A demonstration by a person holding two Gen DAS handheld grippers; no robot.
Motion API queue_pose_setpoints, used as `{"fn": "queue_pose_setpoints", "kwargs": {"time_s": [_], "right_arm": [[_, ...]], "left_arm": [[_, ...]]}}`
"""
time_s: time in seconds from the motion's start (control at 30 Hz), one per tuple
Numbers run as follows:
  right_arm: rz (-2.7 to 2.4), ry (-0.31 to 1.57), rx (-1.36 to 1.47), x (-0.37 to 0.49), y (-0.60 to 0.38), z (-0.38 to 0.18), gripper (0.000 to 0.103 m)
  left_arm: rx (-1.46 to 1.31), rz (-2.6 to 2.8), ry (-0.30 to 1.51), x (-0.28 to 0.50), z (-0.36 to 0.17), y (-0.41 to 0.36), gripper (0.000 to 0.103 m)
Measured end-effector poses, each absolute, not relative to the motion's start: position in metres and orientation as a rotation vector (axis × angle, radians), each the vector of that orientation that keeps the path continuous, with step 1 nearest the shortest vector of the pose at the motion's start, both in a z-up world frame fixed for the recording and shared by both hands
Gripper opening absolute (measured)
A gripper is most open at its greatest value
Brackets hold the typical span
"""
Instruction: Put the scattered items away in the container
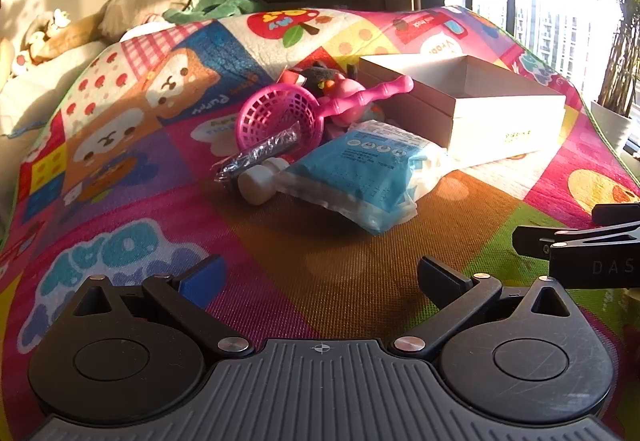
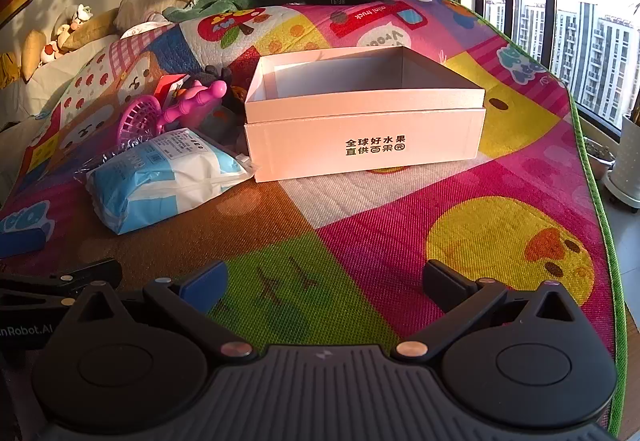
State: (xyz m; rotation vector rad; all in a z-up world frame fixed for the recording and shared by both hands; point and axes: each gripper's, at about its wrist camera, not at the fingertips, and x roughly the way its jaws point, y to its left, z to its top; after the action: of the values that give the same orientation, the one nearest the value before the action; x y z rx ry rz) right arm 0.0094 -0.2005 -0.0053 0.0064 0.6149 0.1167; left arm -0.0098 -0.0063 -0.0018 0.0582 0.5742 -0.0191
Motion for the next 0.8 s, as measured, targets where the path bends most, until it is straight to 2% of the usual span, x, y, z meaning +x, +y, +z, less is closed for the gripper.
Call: {"fn": "queue_pose_setpoints", "kwargs": {"time_s": [0.8], "right_arm": [[0.102, 0.621, -0.008, 0.009, -0.199, -0.006, 0.103]], "left_arm": [[0.124, -0.061, 0.528, -0.017, -0.003, -0.016, 0.103]]}}
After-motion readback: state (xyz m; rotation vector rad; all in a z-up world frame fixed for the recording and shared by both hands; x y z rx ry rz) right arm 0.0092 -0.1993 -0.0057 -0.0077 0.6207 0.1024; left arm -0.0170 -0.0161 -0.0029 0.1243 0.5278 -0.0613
